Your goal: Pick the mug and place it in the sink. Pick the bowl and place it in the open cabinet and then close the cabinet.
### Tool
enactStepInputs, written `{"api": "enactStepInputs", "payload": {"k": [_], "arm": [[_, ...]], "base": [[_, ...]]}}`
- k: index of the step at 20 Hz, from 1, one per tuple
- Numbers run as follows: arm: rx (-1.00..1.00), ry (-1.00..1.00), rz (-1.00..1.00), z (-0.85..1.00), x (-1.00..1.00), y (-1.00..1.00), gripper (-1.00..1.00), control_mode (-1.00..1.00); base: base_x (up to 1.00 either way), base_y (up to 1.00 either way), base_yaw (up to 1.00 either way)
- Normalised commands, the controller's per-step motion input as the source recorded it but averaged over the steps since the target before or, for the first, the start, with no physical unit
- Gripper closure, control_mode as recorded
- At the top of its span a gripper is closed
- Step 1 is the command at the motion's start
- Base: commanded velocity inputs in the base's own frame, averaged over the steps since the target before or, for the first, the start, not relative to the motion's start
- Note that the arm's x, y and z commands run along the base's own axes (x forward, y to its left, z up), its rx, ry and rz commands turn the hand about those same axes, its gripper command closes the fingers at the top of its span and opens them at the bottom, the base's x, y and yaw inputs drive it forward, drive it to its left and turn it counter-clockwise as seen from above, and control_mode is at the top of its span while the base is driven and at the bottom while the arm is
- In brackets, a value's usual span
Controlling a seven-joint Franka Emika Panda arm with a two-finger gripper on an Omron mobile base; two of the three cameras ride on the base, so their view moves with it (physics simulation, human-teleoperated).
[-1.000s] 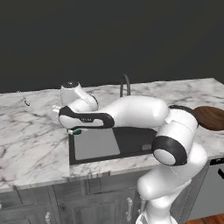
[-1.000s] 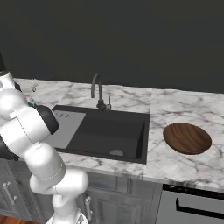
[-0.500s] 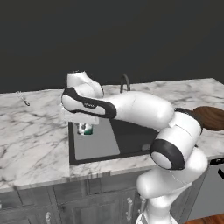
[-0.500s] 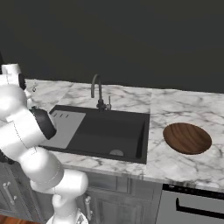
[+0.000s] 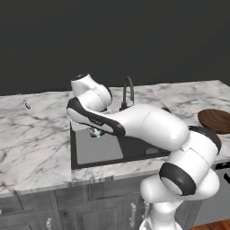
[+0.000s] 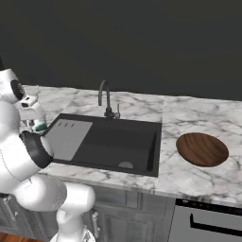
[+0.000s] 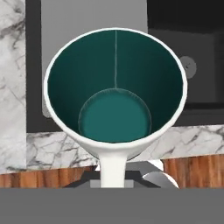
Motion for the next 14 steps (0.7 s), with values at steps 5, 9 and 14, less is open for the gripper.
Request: {"api": "enactStepInputs", "payload": {"k": [5, 9, 14], "arm": [[0.04, -0.05, 0.38, -0.01, -0.44, -0.89, 1.00, -1.00], [0.04, -0.05, 0.37, 0.00, -0.53, -0.85, 1.00, -1.00], [0.03, -0.01, 0.41, 0.28, -0.27, -0.69, 1.00, -1.00]], "base": [[0.00, 0.00, 0.00], [0.00, 0.00, 0.00], [0.00, 0.00, 0.00]]}}
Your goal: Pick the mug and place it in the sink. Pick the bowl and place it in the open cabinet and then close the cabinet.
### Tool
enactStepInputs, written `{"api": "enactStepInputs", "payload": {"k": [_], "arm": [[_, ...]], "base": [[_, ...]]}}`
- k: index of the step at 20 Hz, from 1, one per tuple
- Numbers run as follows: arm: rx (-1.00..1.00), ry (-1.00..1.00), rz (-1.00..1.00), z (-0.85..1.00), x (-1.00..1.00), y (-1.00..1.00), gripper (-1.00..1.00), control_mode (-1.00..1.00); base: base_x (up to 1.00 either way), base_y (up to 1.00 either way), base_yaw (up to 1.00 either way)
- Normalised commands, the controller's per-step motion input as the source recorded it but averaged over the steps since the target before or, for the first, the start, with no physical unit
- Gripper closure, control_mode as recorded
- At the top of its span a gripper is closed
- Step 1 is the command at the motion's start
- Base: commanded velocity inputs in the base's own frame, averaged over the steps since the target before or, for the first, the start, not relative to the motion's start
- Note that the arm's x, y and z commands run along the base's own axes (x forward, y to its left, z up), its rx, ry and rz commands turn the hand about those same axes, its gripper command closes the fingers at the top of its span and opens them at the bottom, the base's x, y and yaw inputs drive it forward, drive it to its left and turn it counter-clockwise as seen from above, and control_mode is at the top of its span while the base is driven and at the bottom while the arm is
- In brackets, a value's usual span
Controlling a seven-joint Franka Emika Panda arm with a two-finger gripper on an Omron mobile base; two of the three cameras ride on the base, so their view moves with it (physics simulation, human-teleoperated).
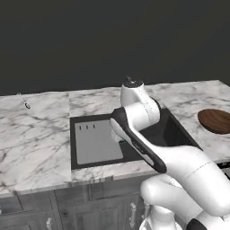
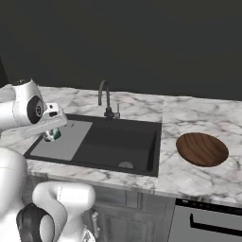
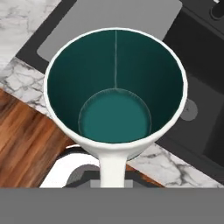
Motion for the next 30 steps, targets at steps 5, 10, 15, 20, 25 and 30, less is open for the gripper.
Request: {"api": "enactStepInputs", "payload": {"k": [5, 10, 15, 20, 25, 30], "arm": [[0.04, 0.01, 0.47, 0.30, 0.00, -0.55, 1.00, -1.00], [0.08, 0.02, 0.41, 0.02, 0.00, -0.56, 1.00, -1.00], [0.05, 0.02, 0.24, 0.00, 0.13, -0.50, 1.00, -1.00], [0.03, 0.00, 0.13, 0.00, 0.18, -0.49, 1.00, -1.00], [0.03, 0.01, 0.06, -0.07, 0.25, -0.35, 1.00, -1.00], [0.01, 0.02, 0.02, -0.13, 0.24, -0.26, 1.00, -1.00]], "base": [[0.00, 0.00, 0.00], [0.00, 0.00, 0.00], [0.00, 0.00, 0.00], [0.00, 0.00, 0.00], [0.00, 0.00, 0.00], [0.00, 0.00, 0.00]]}}
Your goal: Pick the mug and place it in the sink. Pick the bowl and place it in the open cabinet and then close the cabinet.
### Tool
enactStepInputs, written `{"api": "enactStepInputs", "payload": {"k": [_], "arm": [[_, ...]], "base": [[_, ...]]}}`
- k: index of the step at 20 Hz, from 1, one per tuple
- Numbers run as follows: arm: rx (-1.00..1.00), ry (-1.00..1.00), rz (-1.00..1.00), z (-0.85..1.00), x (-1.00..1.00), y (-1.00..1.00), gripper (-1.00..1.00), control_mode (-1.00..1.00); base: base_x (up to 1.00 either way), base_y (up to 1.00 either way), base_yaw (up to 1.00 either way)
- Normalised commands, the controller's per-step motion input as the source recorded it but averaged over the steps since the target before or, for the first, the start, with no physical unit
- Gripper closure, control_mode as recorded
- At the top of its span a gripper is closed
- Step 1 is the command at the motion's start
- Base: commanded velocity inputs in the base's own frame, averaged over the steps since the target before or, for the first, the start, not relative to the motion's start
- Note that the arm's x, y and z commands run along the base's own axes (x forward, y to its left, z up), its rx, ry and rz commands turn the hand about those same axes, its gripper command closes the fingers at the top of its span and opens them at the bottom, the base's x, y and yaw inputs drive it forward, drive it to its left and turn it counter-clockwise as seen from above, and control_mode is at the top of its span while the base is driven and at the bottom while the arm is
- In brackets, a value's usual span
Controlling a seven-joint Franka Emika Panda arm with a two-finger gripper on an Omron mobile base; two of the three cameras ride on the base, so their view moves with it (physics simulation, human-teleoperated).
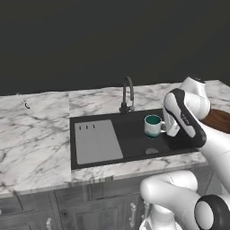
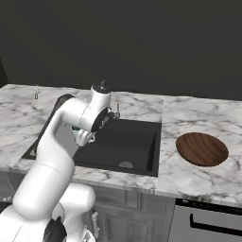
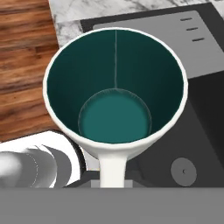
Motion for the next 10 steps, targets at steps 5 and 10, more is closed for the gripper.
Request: {"api": "enactStepInputs", "payload": {"k": [5, 10], "arm": [[0.00, 0.02, 0.02, -0.29, 0.25, -0.20, 1.00, -1.00], [0.00, 0.02, 0.01, -0.37, 0.29, -0.10, 1.00, -1.00]], "base": [[0.00, 0.00, 0.00], [0.00, 0.00, 0.00]]}}
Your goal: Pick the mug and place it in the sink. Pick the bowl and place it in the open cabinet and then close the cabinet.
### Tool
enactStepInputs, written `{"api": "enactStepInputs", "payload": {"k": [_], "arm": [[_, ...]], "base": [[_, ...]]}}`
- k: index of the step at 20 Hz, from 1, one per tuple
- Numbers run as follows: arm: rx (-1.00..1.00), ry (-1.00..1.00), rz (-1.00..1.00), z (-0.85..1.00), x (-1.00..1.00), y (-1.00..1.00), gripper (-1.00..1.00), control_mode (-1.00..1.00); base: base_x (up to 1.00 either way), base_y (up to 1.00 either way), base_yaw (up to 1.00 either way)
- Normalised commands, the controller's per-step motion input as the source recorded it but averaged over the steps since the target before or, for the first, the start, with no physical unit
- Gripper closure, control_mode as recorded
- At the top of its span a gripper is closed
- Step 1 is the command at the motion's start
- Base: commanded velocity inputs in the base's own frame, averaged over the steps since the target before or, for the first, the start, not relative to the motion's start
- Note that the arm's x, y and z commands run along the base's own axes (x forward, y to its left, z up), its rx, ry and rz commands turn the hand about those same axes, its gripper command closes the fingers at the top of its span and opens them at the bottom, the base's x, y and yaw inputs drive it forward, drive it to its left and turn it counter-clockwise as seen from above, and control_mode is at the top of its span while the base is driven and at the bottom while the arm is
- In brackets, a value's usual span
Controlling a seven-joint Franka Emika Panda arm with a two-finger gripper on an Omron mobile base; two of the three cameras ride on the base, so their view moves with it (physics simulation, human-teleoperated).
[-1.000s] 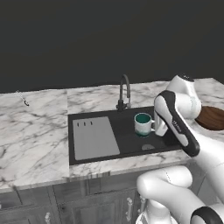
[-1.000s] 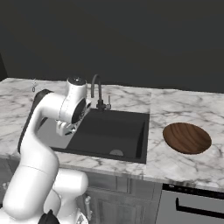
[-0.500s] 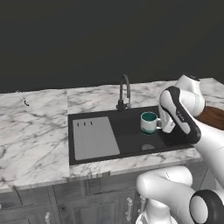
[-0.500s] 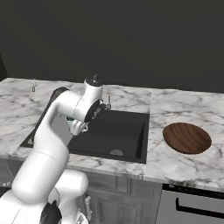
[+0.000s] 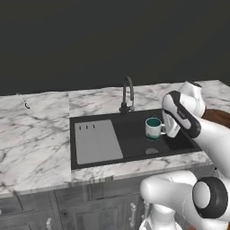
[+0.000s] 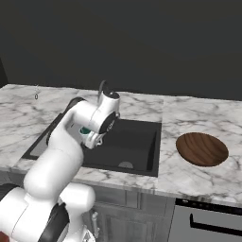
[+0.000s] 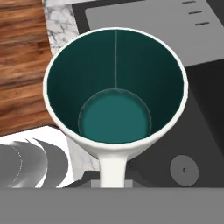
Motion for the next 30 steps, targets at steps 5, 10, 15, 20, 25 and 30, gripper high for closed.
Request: {"api": "enactStepInputs", "payload": {"k": [5, 10, 15, 20, 25, 30], "arm": [[0.02, 0.02, 0.02, -0.39, 0.21, -0.13, 1.00, -1.00], [0.06, 0.01, 0.07, -0.35, 0.17, -0.30, 1.00, -1.00], [0.08, 0.00, 0.01, -0.36, 0.21, -0.07, 1.00, -1.00], [0.00, 0.00, 0.00, -0.15, 0.49, 0.00, 1.00, -1.00], [0.03, 0.02, 0.00, -0.15, 0.45, -0.17, 1.00, -1.00], [0.02, 0.03, 0.00, -0.27, 0.28, -0.08, 1.00, -1.00]], "base": [[0.00, 0.00, 0.00], [0.00, 0.00, 0.00], [0.00, 0.00, 0.00], [0.00, 0.00, 0.00], [0.00, 0.00, 0.00], [0.00, 0.00, 0.00]]}}
